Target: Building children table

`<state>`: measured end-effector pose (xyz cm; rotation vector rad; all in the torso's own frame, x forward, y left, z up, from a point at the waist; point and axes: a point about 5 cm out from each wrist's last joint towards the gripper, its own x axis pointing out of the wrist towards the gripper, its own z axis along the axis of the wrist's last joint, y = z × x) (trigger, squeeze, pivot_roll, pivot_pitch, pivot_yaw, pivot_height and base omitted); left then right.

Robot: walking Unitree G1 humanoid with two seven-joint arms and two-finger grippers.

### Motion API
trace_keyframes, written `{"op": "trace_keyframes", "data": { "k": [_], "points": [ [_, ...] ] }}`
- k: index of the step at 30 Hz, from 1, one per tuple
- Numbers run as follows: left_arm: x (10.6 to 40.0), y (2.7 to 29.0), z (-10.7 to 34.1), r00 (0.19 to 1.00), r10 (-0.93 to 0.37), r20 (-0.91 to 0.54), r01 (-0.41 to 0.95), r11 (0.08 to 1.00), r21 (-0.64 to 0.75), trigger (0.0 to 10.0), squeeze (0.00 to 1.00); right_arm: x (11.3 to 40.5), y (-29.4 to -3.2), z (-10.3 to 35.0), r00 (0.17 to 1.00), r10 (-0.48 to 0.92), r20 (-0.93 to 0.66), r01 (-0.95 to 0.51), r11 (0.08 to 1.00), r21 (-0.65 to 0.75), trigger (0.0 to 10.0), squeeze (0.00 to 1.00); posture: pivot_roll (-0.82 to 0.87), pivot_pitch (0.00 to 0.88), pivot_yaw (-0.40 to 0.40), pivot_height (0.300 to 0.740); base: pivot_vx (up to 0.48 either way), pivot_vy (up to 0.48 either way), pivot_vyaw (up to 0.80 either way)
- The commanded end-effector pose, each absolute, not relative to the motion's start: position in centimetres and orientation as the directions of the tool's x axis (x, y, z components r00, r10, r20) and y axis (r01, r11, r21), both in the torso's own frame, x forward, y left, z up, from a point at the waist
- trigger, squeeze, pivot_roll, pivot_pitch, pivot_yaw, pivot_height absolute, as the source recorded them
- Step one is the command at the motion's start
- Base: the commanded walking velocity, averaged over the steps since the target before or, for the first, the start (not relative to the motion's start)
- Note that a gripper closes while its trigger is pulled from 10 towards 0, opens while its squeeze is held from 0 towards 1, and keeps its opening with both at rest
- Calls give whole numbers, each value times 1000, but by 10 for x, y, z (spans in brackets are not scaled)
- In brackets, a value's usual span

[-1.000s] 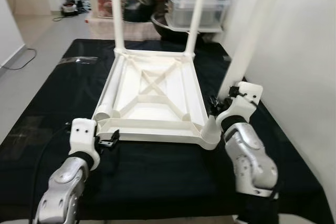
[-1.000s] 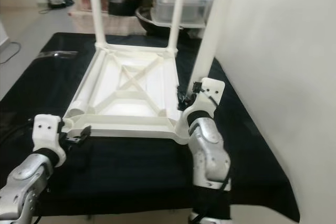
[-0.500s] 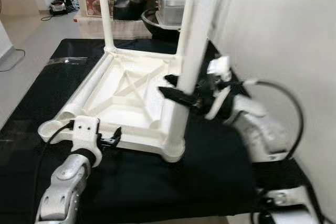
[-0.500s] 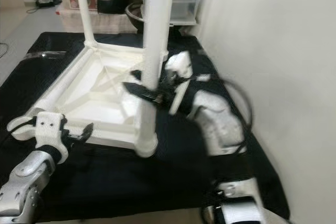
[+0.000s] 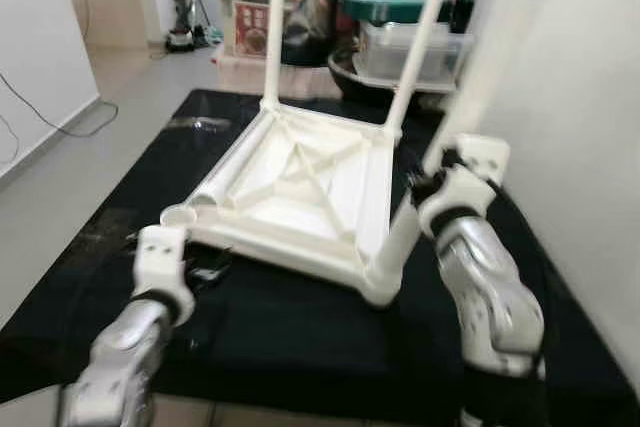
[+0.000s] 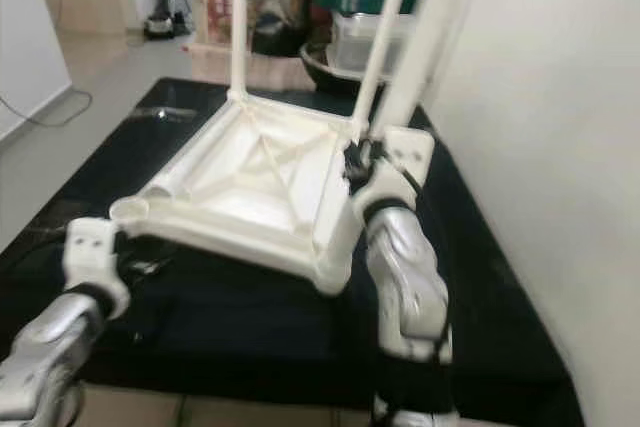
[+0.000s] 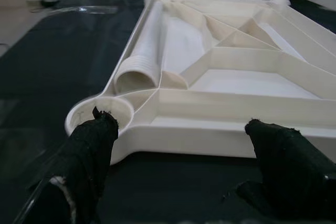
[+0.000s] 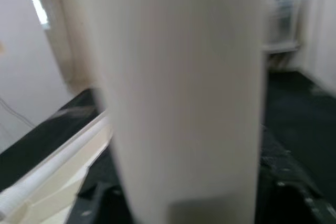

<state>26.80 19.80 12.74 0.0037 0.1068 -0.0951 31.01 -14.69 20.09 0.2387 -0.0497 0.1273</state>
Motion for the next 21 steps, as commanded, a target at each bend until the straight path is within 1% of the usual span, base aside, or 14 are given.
{"op": "trace_keyframes", "data": {
  "k": [1,2,3,4,7,8,12,13,14,15,17,18,19,21],
  "points": [
    [271,189,126,984,-139,-114,138,990,-16,10000,0,311,-148,198,986,151,64,-163,951,261,10000,1000,35,0,-57,740,0,0,0],
    [271,189,126,983,-141,-114,140,990,-15,10000,0,316,-134,212,933,338,126,-361,891,276,10000,1000,42,0,-59,740,0,0,0],
    [271,188,125,983,-142,-114,142,990,-14,10000,0,318,-122,230,810,552,199,-587,775,236,10000,0,48,0,-61,740,0,0,0],
    [271,188,125,983,-142,-114,142,990,-14,10000,0,318,-122,230,810,552,199,-587,775,236,10000,0,48,0,-61,740,0,0,0],
    [272,188,125,983,-145,-113,144,990,-16,10000,0,317,-111,250,554,800,229,-832,544,110,10000,0,52,0,-65,740,0,0,0],
    [271,187,125,983,-146,-110,144,989,-18,10000,0,317,-110,251,365,909,200,-931,357,76,10000,0,69,0,-82,740,0,0,0],
    [270,186,125,984,-145,-105,144,989,-20,10000,0,316,-106,241,196,968,156,-980,189,60,10000,0,79,0,-90,740,0,0,0],
    [270,187,125,984,-144,-103,143,989,-22,10000,0,317,-105,236,162,977,137,-986,153,72,6157,0,77,0,-91,740,0,0,0],
    [270,187,125,984,-144,-103,143,989,-22,10000,0,317,-105,236,162,977,137,-986,153,72,6157,0,77,0,-91,740,0,0,0],
    [270,187,125,984,-144,-102,143,990,-22,10000,0,318,-103,227,147,984,100,-988,141,62,4392,0,84,0,-95,740,0,0,0],
    [270,187,125,984,-144,-102,143,990,-22,10000,0,318,-103,227,147,984,100,-988,141,62,4392,0,84,0,-95,740,0,0,0],
    [269,186,126,984,-144,-101,143,990,-22,10000,0,321,-101,218,162,985,63,-985,157,76,0,0,89,0,-99,740,0,0,0],
    [269,186,126,984,-144,-101,143,990,-22,10000,0,321,-101,218,162,985,63,-985,157,76,0,0,89,0,-99,740,0,0,0],
    [268,186,127,984,-145,-101,143,989,-23,10000,0,364,-103,191,692,711,-126,-709,702,69,0,0,89,0,-98,740,0,0,0]
  ]
}}
